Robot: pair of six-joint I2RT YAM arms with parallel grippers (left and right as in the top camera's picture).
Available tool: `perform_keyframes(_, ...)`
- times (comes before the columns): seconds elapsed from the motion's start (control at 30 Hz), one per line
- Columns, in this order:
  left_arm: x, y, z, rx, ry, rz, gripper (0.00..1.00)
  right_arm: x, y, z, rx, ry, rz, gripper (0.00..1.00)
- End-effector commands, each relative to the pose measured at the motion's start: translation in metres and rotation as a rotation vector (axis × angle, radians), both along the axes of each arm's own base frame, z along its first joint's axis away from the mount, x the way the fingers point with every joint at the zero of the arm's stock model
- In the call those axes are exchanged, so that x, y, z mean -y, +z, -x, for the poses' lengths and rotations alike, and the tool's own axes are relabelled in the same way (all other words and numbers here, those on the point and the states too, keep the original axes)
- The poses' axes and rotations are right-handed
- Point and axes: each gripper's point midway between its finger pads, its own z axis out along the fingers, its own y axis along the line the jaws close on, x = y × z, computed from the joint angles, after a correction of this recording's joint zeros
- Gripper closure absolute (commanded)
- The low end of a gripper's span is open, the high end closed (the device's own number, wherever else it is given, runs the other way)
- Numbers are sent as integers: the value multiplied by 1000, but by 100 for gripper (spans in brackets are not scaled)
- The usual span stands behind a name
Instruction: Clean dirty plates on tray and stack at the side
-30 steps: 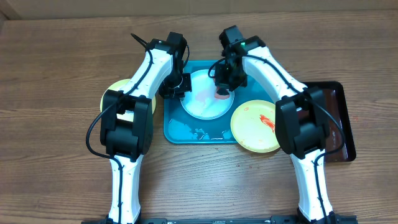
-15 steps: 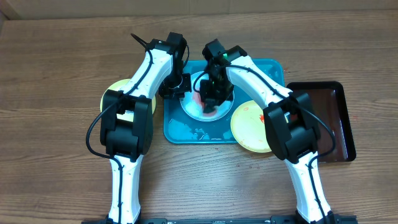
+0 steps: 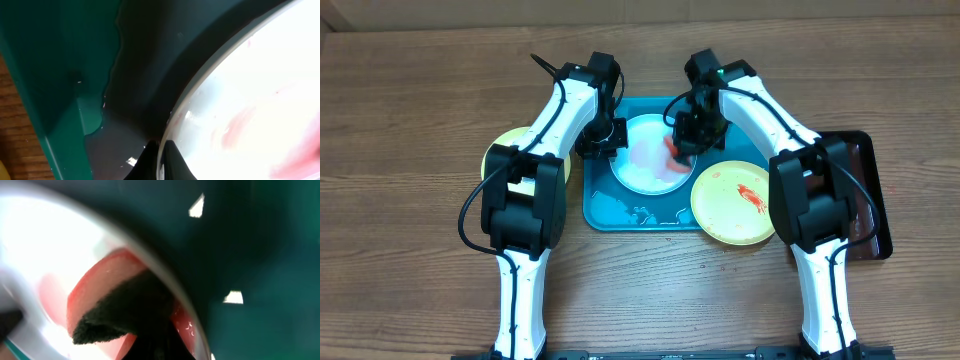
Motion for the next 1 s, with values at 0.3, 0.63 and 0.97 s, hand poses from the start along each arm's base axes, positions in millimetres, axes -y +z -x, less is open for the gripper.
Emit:
perform_keyframes(0.3, 1, -7, 5, -11, -25, -12, 96, -77, -4, -3, 152, 129, -75, 96)
perform_keyframes(0.63, 1, -7, 5, -11, -25, -12, 96, -56, -11, 54, -86, 138, 20, 96)
perform_keyframes(0.97, 1, -7, 5, -11, -25, -13, 96, 21, -17, 3, -23, -68, 132, 96)
